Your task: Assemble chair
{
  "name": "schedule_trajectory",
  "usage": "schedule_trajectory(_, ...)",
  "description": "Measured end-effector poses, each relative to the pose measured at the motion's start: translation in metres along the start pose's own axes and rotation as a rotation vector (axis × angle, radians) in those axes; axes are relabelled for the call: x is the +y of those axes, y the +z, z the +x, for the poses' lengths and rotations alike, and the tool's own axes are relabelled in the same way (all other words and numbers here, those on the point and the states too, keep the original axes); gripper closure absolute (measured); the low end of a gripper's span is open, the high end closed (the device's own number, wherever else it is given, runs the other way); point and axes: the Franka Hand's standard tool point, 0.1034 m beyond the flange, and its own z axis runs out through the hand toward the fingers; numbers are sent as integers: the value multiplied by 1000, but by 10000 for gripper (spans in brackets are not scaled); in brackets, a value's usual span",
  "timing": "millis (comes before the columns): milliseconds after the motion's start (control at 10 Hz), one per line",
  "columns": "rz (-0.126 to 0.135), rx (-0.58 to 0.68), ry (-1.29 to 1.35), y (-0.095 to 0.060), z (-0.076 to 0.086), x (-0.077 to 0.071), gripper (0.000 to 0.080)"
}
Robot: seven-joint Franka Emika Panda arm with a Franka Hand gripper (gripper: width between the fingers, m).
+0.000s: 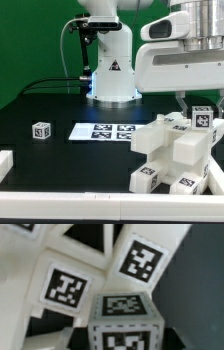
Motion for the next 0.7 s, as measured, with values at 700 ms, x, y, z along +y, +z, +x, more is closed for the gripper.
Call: schedule_trajectory(700, 39, 12, 843, 1, 1, -5, 517)
